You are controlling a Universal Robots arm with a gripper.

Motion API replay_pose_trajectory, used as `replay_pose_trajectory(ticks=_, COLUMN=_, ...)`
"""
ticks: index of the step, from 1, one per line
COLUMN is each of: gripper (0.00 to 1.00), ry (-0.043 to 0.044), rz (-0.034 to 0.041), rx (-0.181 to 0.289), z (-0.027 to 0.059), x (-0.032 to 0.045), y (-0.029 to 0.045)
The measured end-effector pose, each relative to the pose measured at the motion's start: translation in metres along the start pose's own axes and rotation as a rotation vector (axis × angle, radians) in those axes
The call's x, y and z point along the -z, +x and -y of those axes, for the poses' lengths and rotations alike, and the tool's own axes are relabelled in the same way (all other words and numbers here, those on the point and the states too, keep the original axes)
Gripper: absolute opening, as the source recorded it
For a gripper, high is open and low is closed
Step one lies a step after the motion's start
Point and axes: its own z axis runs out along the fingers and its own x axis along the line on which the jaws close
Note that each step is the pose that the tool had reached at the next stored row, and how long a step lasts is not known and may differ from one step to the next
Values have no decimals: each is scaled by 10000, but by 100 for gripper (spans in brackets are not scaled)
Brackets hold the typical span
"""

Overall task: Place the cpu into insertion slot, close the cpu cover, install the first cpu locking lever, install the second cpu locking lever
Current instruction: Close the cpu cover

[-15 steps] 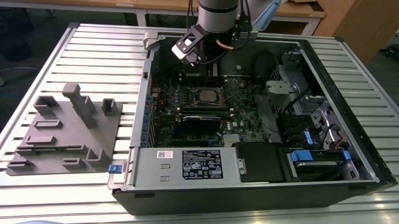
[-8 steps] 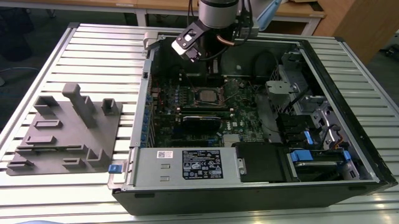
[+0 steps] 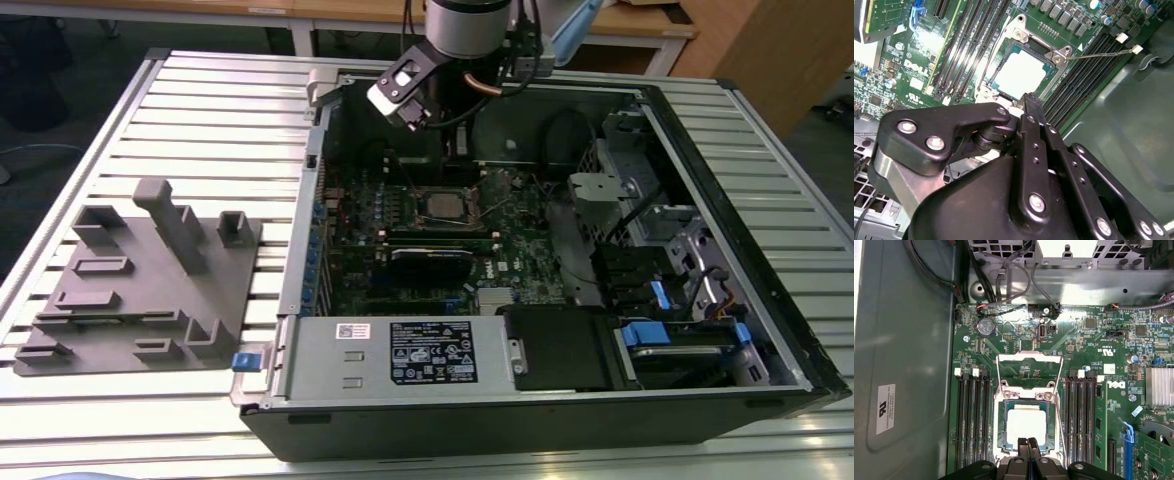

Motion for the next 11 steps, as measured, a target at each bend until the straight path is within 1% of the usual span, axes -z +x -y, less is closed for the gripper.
replay_pose_trajectory(ticks=11, gripper=11, ry=0, rz=0, rx=-1, z=-53, x=-3, y=0)
